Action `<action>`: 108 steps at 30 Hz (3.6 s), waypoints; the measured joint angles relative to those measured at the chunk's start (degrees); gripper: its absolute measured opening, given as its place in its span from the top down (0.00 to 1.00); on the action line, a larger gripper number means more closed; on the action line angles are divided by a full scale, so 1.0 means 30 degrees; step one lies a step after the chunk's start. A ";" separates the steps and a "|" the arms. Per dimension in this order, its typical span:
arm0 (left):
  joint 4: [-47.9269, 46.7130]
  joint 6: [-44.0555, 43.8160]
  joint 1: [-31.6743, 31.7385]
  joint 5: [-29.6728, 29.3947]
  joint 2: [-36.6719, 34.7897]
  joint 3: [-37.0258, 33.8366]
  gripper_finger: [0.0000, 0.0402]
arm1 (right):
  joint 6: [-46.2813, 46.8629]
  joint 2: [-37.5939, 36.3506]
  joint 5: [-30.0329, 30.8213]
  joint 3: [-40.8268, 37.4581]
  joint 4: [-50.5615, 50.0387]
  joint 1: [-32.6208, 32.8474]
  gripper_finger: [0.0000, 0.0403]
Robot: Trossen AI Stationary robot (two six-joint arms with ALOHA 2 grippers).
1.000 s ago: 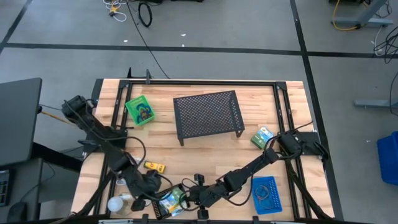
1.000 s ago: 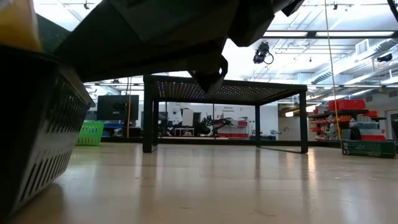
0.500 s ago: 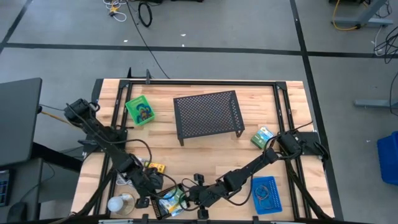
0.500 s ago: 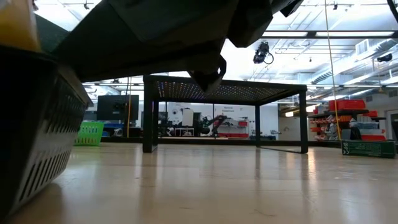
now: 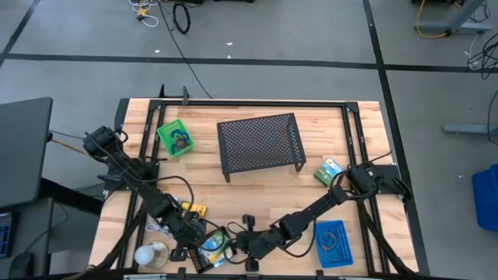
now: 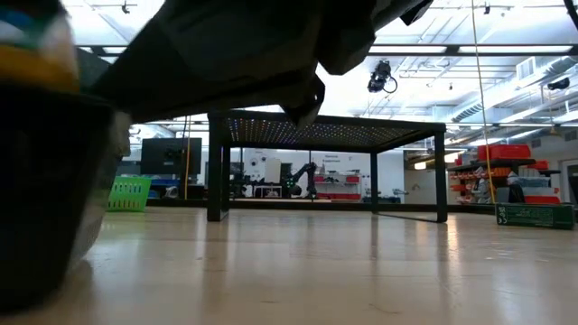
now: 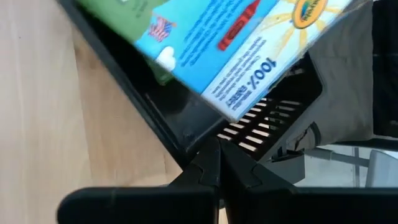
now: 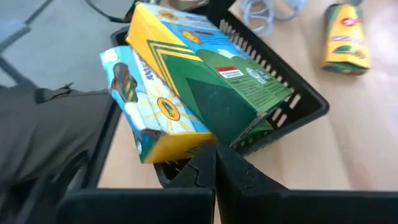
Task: Pick & Place Office Desk Supplies
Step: Adjust the yellow crayon box in the black bin, then put the yellow crayon box into the black bin
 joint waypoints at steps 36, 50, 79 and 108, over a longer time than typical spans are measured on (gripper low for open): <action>0.0028 0.1241 0.0619 0.0042 0.0087 -0.0022 1.00 | -0.0219 -0.0998 0.0583 0.0036 -0.1015 -0.0037 1.00; 0.0039 0.1391 0.0619 0.0009 0.0087 -0.0022 1.00 | -0.0670 -0.0455 -0.0429 0.0036 0.0175 -0.0506 1.00; 0.2109 0.2196 0.0583 0.1078 0.0095 0.0687 1.00 | -0.0941 -0.0204 -0.0737 0.0036 0.0491 -0.1127 1.00; -0.2473 0.7273 0.0370 -0.3381 0.0095 0.3176 1.00 | -0.4098 -0.0197 0.2788 0.1713 -0.1347 0.0092 1.00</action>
